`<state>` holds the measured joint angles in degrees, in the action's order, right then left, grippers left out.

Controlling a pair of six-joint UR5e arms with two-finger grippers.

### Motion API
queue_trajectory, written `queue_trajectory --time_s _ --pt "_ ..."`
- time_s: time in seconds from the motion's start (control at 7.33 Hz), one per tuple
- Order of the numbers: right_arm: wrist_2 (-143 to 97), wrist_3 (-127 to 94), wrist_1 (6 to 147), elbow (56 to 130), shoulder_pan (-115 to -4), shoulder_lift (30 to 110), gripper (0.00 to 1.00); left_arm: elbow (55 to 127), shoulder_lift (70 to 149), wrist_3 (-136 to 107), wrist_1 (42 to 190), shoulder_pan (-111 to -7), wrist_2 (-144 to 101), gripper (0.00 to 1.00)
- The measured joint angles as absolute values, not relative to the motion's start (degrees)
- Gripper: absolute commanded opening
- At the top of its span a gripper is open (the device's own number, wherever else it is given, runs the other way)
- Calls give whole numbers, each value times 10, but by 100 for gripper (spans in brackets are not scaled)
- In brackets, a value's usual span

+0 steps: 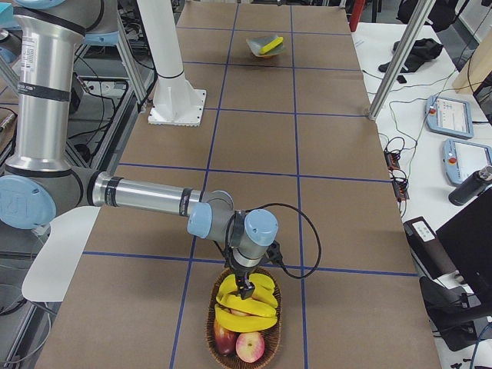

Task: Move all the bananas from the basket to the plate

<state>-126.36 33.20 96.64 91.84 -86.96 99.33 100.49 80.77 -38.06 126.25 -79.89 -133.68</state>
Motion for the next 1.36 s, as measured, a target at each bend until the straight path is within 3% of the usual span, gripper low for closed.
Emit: queue_trajectory --time_s 0.27,0.95,1.09,1.36 --pt "-1266 333 966 912 -868 993 95 1006 808 -381 1263 -799 -1337 99" --pt "-1268 336 966 906 -863 996 80 1006 807 -381 1262 -799 -1338 99" --pt "-1268 336 966 906 -863 996 70 1006 807 -381 1262 -799 -1338 99" --pt "-1268 337 966 905 -862 996 39 1006 807 -381 1262 -799 -1338 99"
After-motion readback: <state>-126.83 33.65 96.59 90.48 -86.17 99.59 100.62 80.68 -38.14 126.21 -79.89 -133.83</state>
